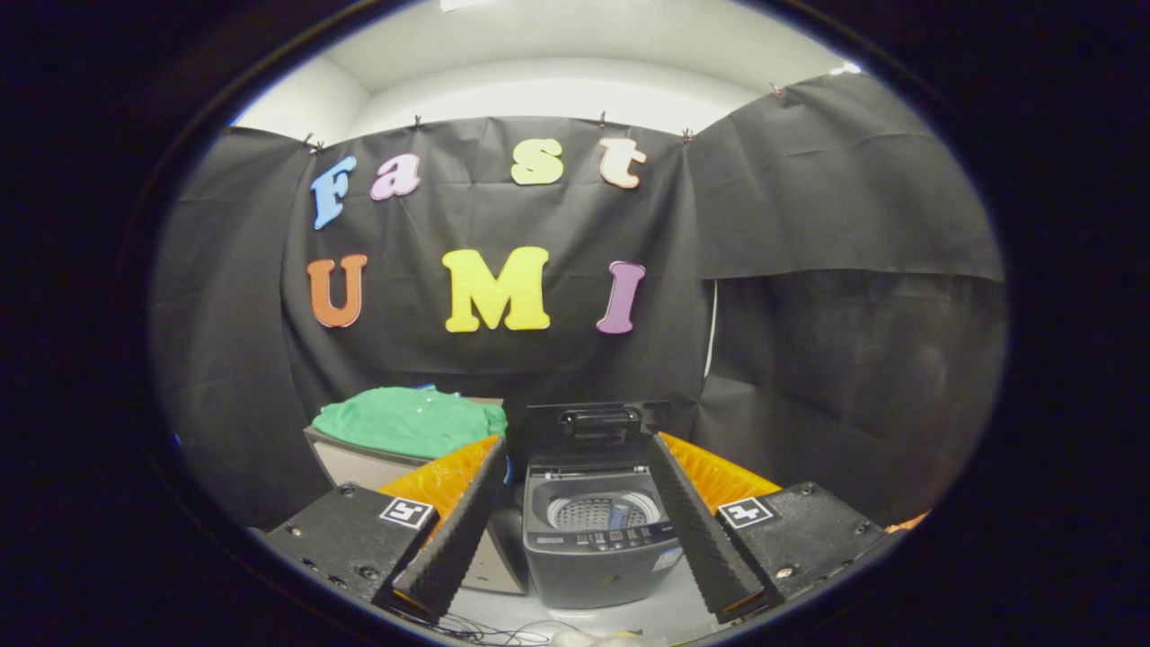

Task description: Put the clothes into the washing machine and then close the washing machine lid.

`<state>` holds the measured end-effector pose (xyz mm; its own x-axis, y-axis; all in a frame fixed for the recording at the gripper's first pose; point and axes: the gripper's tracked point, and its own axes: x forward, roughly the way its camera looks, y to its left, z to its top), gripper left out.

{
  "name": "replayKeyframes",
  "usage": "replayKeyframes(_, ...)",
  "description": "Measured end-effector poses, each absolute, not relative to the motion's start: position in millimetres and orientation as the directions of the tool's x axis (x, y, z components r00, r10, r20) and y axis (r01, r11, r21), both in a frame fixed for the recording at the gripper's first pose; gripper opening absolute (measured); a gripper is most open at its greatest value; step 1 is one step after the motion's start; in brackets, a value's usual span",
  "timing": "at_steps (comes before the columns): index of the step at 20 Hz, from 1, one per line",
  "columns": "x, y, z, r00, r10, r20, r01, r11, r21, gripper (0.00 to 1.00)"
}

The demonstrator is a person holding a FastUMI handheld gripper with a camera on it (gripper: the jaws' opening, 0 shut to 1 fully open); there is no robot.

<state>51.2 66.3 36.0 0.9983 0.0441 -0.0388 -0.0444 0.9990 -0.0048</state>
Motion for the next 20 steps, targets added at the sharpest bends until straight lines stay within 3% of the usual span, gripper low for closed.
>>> replayKeyframes(10, 139.2, 198.3, 106.7, 0.982, 0.187, -0.014, -0.187, 0.982, -0.006, 1.00)
replayKeyframes(20, 264.2, 334.8, 75.3, 0.938, 0.298, -0.179, -0.298, 0.954, 0.028, 1.00)
